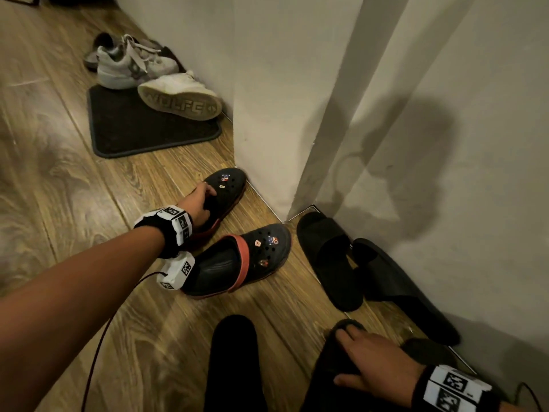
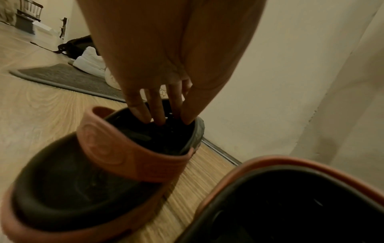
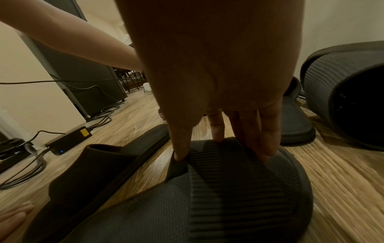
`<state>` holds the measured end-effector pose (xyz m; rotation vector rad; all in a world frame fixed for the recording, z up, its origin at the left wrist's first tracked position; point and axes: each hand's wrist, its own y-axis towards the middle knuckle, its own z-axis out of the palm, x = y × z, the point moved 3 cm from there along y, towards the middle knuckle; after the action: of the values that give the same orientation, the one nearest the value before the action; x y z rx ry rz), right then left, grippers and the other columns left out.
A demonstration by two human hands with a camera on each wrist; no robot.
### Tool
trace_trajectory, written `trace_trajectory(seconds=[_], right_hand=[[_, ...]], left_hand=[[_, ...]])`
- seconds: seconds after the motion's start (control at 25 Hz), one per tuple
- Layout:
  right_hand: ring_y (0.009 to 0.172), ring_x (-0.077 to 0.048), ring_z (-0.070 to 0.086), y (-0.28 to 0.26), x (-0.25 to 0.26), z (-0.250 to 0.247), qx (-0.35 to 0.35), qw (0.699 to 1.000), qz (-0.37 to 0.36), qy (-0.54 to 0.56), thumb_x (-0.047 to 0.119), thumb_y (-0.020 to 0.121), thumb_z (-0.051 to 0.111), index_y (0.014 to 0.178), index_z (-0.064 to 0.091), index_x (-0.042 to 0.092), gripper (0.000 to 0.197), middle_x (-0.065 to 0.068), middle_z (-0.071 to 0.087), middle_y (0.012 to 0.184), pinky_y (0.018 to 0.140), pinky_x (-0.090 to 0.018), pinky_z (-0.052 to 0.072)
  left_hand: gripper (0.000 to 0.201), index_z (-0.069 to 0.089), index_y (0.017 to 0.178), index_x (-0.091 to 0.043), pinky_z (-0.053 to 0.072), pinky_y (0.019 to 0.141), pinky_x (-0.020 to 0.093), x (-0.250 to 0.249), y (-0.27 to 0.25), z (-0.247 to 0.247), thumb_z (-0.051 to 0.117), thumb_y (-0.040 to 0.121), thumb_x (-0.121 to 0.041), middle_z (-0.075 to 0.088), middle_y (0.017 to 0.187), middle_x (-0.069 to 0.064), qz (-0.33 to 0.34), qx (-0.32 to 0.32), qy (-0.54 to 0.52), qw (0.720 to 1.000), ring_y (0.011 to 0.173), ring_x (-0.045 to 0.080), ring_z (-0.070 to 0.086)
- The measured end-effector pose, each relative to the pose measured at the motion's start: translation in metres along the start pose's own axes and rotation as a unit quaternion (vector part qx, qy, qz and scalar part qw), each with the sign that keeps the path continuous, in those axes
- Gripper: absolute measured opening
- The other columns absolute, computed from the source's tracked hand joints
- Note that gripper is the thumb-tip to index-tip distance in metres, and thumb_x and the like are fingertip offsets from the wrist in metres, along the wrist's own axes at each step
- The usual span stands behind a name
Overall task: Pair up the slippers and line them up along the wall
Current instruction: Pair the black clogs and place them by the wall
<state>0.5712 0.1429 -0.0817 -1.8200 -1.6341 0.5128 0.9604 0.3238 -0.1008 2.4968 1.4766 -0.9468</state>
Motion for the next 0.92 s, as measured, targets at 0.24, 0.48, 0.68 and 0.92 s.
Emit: trace_trajectory(seconds=[0.24, 0.48, 0.68, 0.92], right_hand=[[0.118, -0.026, 0.050, 0.008, 0.005, -0.006, -0.042, 0.999, 0.001, -0.016, 0.062, 0.083, 0.052, 0.131, 0.038, 0.021, 0.065, -0.006, 0.045, 0.132, 0.095, -0.036, 0.041], [0.109, -0.025, 0.053, 0.026, 0.023, -0.023, -0.090, 0.994, -0.007, -0.061, 0.061, 0.089, 0.042, 0.128, 0.042, 0.021, 0.056, -0.005, 0.052, 0.123, 0.093, -0.040, 0.041], [0.110, -0.025, 0.053, 0.028, 0.022, -0.018, -0.088, 0.995, 0.001, -0.055, 0.060, 0.092, 0.037, 0.128, 0.043, 0.020, 0.054, -0.004, 0.053, 0.123, 0.093, -0.039, 0.041], [0.110, -0.023, 0.054, 0.023, 0.013, -0.008, -0.085, 0.996, 0.018, -0.038, 0.059, 0.092, 0.035, 0.124, 0.043, 0.023, 0.048, -0.003, 0.052, 0.124, 0.089, -0.036, 0.041]], left_hand=[[0.082, 0.039, 0.116, -0.016, 0.044, 0.093, 0.042, -0.001, -0.034, 0.004, 0.075, 0.055, -0.058, 0.053, 0.117, 0.013, 0.052, 0.083, 0.263, 0.960, 0.113, 0.034, 0.053], [0.062, 0.045, 0.110, -0.010, 0.052, 0.087, 0.042, -0.003, -0.036, 0.028, 0.066, 0.074, -0.055, 0.064, 0.114, 0.014, 0.002, 0.027, 0.224, 0.974, 0.105, 0.032, 0.063], [0.073, 0.047, 0.120, -0.009, 0.044, 0.099, 0.043, 0.010, -0.008, 0.022, 0.069, 0.070, -0.057, 0.065, 0.117, 0.013, -0.047, 0.027, 0.189, 0.980, 0.112, 0.031, 0.061], [0.040, 0.058, 0.108, -0.020, 0.052, 0.088, 0.043, 0.025, 0.002, 0.022, 0.066, 0.076, -0.041, 0.068, 0.108, 0.012, -0.010, 0.025, 0.127, 0.992, 0.102, 0.030, 0.064]])
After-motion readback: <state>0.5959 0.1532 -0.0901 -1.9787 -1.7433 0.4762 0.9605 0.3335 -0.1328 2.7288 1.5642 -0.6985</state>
